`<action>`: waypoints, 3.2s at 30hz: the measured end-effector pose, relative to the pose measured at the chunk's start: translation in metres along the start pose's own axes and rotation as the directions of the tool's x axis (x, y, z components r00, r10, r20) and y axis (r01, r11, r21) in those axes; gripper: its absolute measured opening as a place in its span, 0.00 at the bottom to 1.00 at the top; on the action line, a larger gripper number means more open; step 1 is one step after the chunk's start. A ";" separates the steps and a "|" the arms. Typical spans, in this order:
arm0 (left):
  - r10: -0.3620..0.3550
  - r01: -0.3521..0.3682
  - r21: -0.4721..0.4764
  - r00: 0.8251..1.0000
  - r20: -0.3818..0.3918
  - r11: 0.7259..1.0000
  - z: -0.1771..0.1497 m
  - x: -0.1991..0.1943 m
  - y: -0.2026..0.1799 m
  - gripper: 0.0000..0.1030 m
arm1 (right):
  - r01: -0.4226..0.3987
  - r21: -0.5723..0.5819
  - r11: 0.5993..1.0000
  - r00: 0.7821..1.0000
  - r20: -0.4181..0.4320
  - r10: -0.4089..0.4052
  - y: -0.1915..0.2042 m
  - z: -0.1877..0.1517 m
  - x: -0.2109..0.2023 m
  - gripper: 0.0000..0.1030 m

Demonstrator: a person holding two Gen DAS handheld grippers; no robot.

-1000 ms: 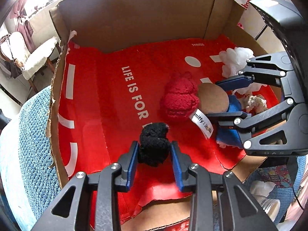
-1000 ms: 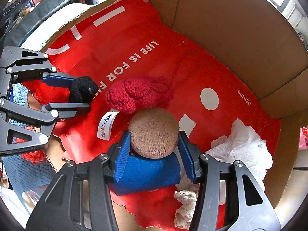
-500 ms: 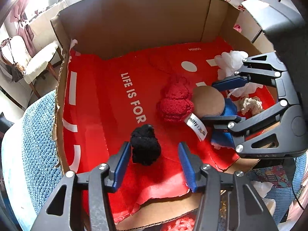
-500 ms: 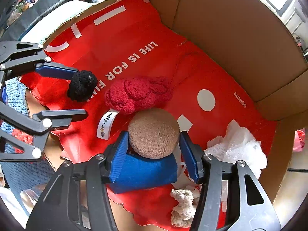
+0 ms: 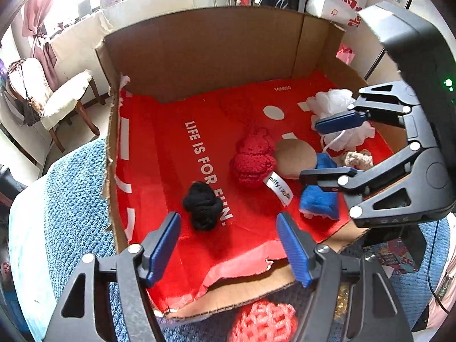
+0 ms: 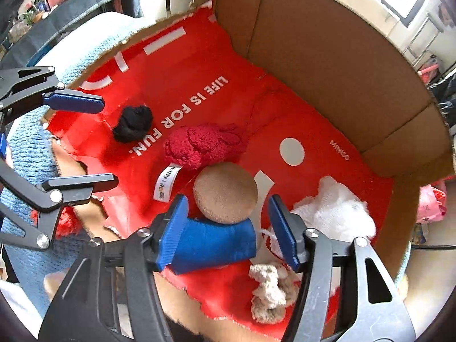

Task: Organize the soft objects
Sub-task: 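Withdraw both tools from the box back toward the remaining items, then grasp the red mesh foam sleeve with the left tool while the right tool grasps the white star scrunchie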

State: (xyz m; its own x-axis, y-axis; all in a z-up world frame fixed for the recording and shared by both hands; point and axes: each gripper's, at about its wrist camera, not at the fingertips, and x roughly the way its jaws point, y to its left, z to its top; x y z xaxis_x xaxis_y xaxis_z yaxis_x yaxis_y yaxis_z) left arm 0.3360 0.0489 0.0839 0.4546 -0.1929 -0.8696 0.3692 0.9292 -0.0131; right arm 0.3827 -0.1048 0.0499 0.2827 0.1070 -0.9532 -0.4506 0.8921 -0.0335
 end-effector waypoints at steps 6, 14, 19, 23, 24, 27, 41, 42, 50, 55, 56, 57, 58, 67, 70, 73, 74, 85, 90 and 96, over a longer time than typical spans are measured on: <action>-0.003 0.004 -0.014 0.998 0.060 1.000 -0.010 -0.029 0.001 0.80 | -0.001 0.036 0.999 0.998 0.066 -0.002 -0.001 -0.019 -0.037 0.60; -0.010 0.016 -0.039 0.987 0.162 0.999 -0.028 -0.076 -0.008 0.90 | 0.002 0.114 0.994 0.984 0.177 -0.022 -0.025 -0.050 -0.101 0.66; -0.006 0.018 -0.055 0.975 0.222 0.998 -0.045 -0.102 -0.017 0.96 | 0.005 0.161 0.987 0.969 0.242 -0.044 -0.022 -0.078 -0.137 0.72; -0.003 0.020 -0.059 0.963 0.270 0.998 -0.060 -0.123 -0.028 1.00 | 0.010 0.198 0.980 0.952 0.297 -0.070 -0.019 -0.104 -0.161 0.74; -0.002 0.020 -0.061 0.960 0.280 0.998 -0.063 -0.127 -0.030 1.00 | 0.007 0.207 0.978 0.948 0.311 -0.072 -0.018 -0.111 -0.167 0.75; -0.012 0.034 -0.062 0.948 0.319 0.997 -0.076 -0.143 -0.039 1.00 | 0.017 0.231 0.973 0.931 0.351 -0.099 -0.013 -0.133 -0.187 0.80; 0.016 0.033 -0.092 0.875 0.484 0.995 -0.152 -0.186 -0.091 1.00 | 0.078 0.290 0.954 0.839 0.498 -0.220 0.047 -0.232 -0.227 0.87; 0.019 0.032 -0.093 0.867 0.497 0.995 -0.159 -0.187 -0.095 1.00 | 0.092 0.296 0.951 0.830 0.505 -0.237 0.053 -0.238 -0.227 0.89; 0.060 0.002 -0.110 0.828 0.557 0.994 -0.198 -0.181 -0.124 1.00 | 0.059 0.400 0.915 0.776 0.558 -0.294 0.080 -0.289 -0.214 0.94; 0.102 -0.032 -0.130 0.816 0.569 0.991 -0.217 -0.167 -0.135 1.00 | 0.029 0.465 0.885 0.775 0.549 -0.314 0.085 -0.309 -0.192 0.94; 0.106 -0.036 -0.134 0.819 0.563 0.990 -0.219 -0.162 -0.136 1.00 | 0.028 0.474 0.880 0.778 0.543 -0.317 0.086 -0.311 -0.187 0.94; 0.105 -0.033 -0.137 0.826 0.554 0.990 -0.221 -0.156 -0.137 1.00 | 0.031 0.484 0.874 0.782 0.533 -0.323 0.087 -0.314 -0.181 0.94; 0.099 -0.026 -0.140 0.834 0.543 0.990 -0.223 -0.151 -0.137 1.00 | 0.037 0.492 0.870 0.784 0.525 -0.330 0.087 -0.317 -0.175 0.94; 0.083 -0.007 -0.173 0.894 0.440 0.985 -0.233 -0.107 -0.135 1.00 | 0.021 0.535 0.844 0.844 0.444 -0.302 0.084 -0.330 -0.125 0.94; 0.082 -0.007 -0.180 0.908 0.412 0.984 -0.234 -0.096 -0.135 1.00 | 0.022 0.541 0.841 0.856 0.424 -0.296 0.085 -0.331 -0.114 0.94; 0.078 -0.003 -0.186 0.915 0.396 0.983 -0.235 -0.090 -0.134 1.00 | 0.014 0.547 0.837 0.866 0.413 -0.284 0.084 -0.333 -0.106 0.94; 0.079 -0.005 -0.188 0.917 0.392 0.982 -0.236 -0.088 -0.133 1.00 | 0.011 0.547 0.837 0.869 0.409 -0.279 0.083 -0.332 -0.104 0.94; 0.099 -0.028 -0.197 0.928 0.358 0.980 -0.229 -0.080 -0.129 1.00 | 0.014 0.550 0.835 0.887 0.379 -0.264 0.079 -0.329 -0.092 0.94; 0.112 -0.044 -0.209 0.939 0.326 0.977 -0.215 -0.081 -0.115 1.00 | 0.034 0.546 0.837 0.898 0.352 -0.266 0.069 -0.321 -0.093 0.94; 0.168 -0.110 -0.198 0.938 0.302 0.974 -0.188 -0.080 -0.091 1.00 | 0.058 0.545 0.836 0.915 0.305 -0.263 0.043 -0.306 -0.086 0.94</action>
State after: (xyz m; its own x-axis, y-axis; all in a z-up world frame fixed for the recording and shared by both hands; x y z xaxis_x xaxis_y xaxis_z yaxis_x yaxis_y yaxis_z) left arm 0.1134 0.0391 0.0615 0.7336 -0.1203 -0.6688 0.1490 0.9887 -0.0145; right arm 0.0802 -0.2102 0.0390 0.6354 -0.0024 -0.7722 0.1010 0.9917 0.0800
